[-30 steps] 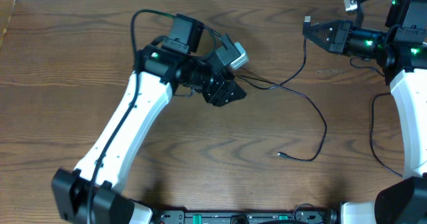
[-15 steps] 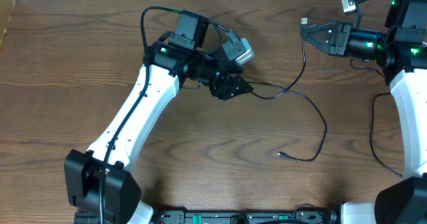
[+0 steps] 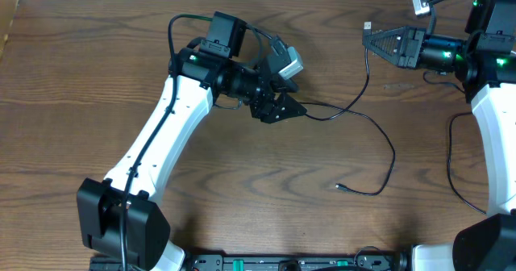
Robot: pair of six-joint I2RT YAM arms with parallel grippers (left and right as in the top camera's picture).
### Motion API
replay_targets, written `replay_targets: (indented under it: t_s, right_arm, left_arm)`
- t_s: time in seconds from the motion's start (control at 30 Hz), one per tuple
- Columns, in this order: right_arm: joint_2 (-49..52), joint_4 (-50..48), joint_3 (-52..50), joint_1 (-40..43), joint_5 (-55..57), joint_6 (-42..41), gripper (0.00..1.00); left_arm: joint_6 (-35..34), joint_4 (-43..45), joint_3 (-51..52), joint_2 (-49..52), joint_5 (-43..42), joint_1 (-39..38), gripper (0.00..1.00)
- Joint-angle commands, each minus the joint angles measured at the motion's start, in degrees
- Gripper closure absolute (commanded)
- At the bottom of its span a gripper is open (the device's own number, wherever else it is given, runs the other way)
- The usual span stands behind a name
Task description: Untangle cables
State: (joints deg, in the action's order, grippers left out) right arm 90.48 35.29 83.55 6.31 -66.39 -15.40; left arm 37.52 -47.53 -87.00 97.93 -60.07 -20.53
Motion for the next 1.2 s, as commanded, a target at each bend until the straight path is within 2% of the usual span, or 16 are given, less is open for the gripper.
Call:
replay_targets:
  t_s: [0.0,0.23,0.47,0.77,0.97,1.17]
  right_arm:
    - [-0.9,0.0,0.8,0.5,-1.0,1.1,0.99]
    - [-0.9,-0.7,0.8,1.6,-1.1,0.4,0.99]
    - [-0.9,-2.4,0.8,1.5,-2.8,-1.7,0.99]
    - [-0.9,-10.9,0.8,1.6,-5.0,-9.3,0.99]
    - [-0.9,-17.2,0.8,1.7,-5.9,-14.5,0.99]
    - [-0.9,-19.2,0.8,1.6,-6.3,-16.8,0.99]
  left_arm:
    - [1.7,-0.9,0.2,0.5,-5.4,0.2,0.32]
    - [1.9,-1.3,0.2,0.5,-7.4,-0.3,0.31]
    - [1.6,-1.3,0.2,0.5,1.2,-2.9,0.32]
    - [1.6,-1.7,0.2,0.5,1.9,-4.5,0.33]
    - [1.6,-2.4,0.2,0.5,4.5,-4.6,0.63]
    - [1.6,-2.3,0.2,0.5,4.5,-4.6,0.80]
